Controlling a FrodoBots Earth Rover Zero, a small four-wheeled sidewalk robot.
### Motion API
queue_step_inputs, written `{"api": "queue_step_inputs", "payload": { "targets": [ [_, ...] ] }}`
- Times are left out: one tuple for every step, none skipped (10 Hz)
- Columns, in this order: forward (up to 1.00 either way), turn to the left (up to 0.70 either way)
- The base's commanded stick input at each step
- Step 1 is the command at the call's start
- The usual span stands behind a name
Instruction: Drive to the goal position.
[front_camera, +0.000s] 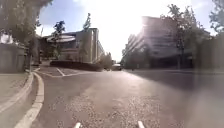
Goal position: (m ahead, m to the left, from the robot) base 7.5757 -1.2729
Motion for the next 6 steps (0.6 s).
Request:
{"api": "queue_step_inputs", "payload": {
  "targets": [
    [0.70,0.00],
    [0.70,0.00],
    [0.70,0.00],
    [0.70,0.00],
    [0.70,0.00],
    [0.70,0.00]
  ]
}}
